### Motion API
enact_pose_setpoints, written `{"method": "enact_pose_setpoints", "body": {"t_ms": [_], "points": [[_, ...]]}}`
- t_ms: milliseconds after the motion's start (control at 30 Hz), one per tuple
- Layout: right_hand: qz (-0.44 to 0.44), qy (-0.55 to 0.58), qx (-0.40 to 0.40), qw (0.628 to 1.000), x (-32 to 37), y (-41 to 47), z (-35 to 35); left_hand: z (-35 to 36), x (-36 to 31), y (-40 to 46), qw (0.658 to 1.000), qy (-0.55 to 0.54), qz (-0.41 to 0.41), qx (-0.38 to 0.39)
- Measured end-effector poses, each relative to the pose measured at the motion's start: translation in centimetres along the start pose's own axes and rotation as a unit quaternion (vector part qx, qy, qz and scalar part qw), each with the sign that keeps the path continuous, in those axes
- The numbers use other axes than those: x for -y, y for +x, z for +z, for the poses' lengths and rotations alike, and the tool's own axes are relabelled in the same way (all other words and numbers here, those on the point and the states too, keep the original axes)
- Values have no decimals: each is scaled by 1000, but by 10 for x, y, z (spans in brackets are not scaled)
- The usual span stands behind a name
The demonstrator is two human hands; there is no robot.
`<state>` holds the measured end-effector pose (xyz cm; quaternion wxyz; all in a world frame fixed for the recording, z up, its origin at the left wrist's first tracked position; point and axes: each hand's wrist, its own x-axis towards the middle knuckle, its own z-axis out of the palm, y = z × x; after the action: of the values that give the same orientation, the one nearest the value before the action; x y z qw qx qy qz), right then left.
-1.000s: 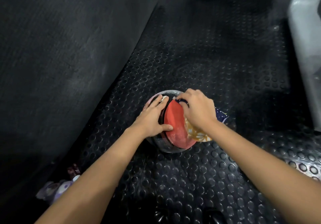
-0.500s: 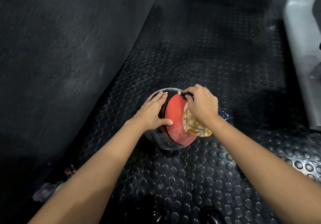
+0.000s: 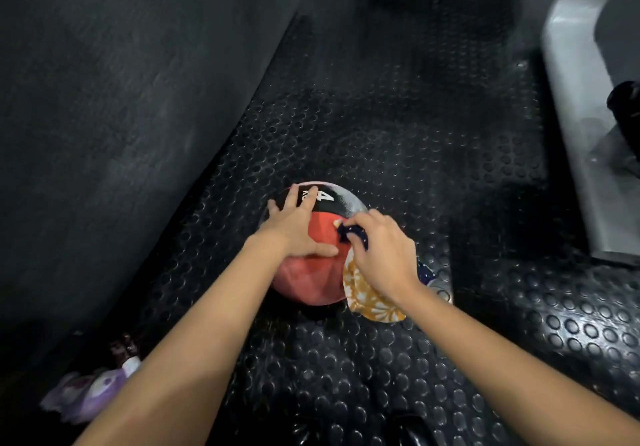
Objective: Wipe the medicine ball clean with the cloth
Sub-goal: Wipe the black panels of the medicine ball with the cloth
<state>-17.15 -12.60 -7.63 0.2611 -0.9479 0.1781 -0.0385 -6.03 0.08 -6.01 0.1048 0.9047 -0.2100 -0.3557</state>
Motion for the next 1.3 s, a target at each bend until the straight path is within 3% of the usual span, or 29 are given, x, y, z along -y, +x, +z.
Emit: {"method": "enact_pose_setpoints", "body": {"t_ms": [133,300,467,633,800,967,1167,1300], "points": [[13,14,-46,999,-2,17,9,1,7,-14,1000,-18,19,-5],[73,28,-35,996,3,49,10,4,7,-19,999,-11,28,-17],[-34,8,-22,999,4,20,6,5,7,-19,999,-7,27,-23],[67,-2,-10,998,-8,54,4,13,3,-28,999,8,42,-27],[-35,-3,-16,999,2,15,4,15,7,-31,999,3,43,-29],[68,-7,8,998,-5,58,1,20,7,-36,998,11,46,-32],[-60,-40,2,997,10,25,2,19,8,-37,999,13,42,-32],[58,-28,19,998,-4,61,-2,24,3,-39,998,29,47,-31]]}}
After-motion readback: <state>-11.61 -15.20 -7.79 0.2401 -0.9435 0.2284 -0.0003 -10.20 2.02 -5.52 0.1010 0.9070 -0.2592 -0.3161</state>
